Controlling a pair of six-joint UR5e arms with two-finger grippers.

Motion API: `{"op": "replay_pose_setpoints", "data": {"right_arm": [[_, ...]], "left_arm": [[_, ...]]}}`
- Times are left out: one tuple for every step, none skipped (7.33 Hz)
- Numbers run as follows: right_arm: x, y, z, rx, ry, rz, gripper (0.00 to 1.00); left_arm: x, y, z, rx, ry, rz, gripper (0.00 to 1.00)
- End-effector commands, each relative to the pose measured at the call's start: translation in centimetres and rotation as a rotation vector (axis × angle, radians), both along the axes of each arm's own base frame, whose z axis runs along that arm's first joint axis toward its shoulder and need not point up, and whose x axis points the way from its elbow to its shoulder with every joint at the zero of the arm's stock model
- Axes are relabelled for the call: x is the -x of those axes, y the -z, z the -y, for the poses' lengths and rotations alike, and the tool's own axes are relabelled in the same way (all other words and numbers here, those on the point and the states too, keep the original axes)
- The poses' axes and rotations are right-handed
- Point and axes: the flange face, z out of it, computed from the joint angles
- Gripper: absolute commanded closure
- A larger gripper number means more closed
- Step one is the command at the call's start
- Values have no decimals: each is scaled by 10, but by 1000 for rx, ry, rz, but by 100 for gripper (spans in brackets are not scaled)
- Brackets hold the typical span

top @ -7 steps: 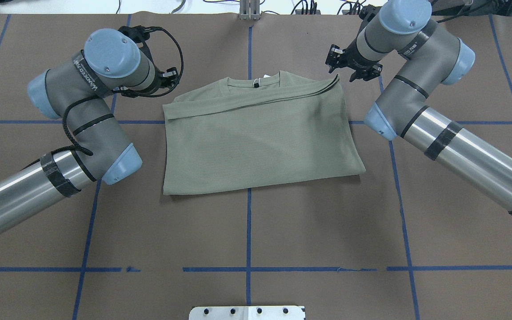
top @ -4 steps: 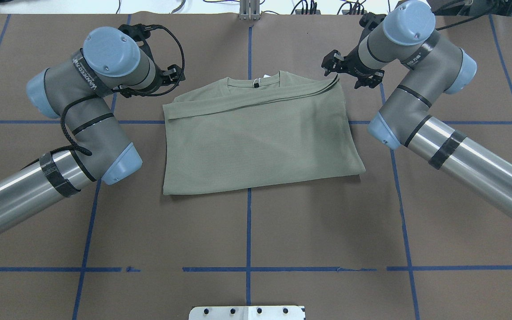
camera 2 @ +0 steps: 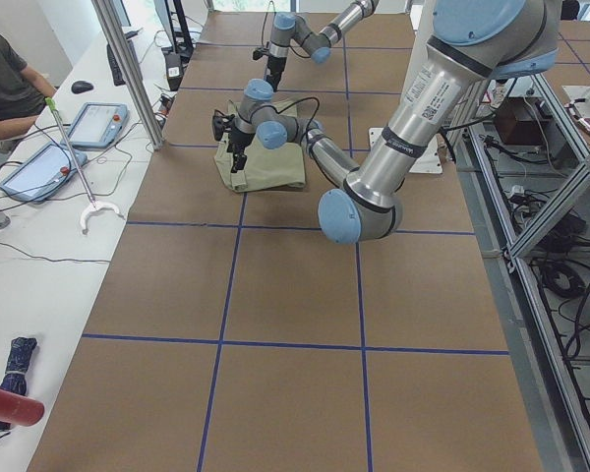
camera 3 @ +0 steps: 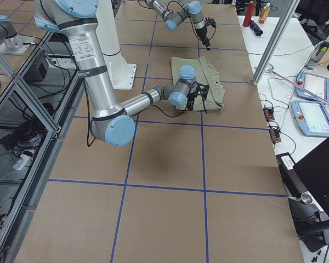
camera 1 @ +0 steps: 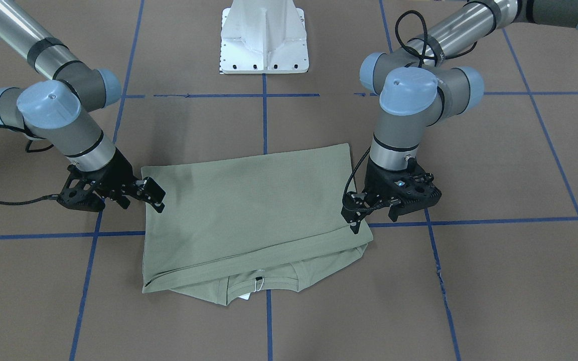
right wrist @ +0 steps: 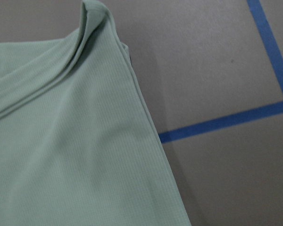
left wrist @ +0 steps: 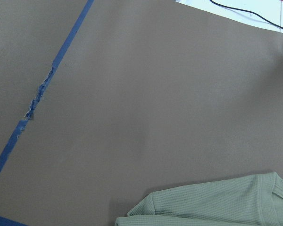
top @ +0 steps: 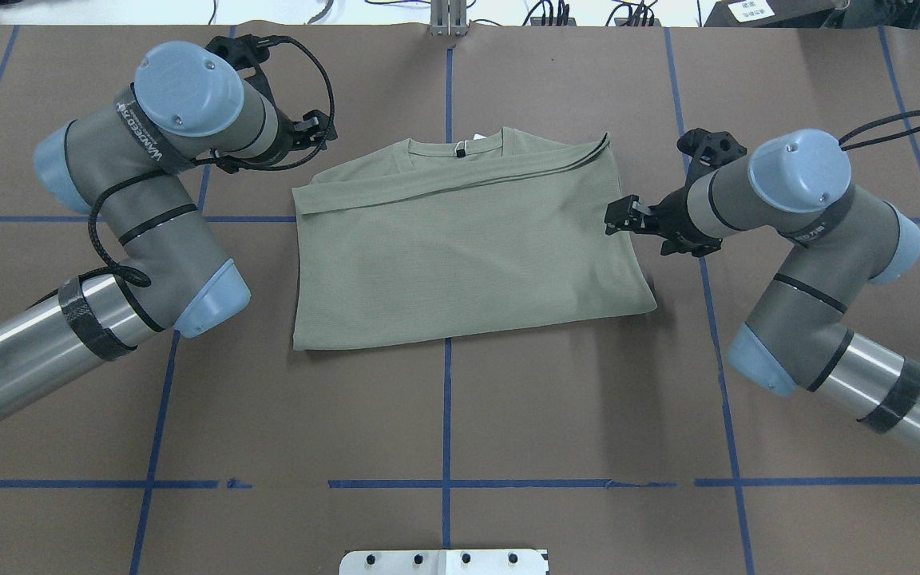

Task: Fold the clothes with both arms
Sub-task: 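Move the right gripper to the folded shirt's nearest side edge and grasp it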

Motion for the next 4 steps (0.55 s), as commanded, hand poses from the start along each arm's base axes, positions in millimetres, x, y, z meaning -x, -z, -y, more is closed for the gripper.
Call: {"op": "replay_pose_setpoints", "data": {"right_arm": [[5, -15, -28, 11, 12, -20, 0], [13, -17, -34, 6, 18, -28, 0], [16, -17, -36, 13, 23, -39, 0], [17, -14, -38, 14, 28, -40, 0]], "left_arm": [[-1, 1, -2, 4, 4, -6, 0], [-1, 2, -2, 5, 6, -8, 0], [-1, 1, -2, 5, 6, -8, 0], [-1, 1, -2, 5, 6, -8, 0]]}}
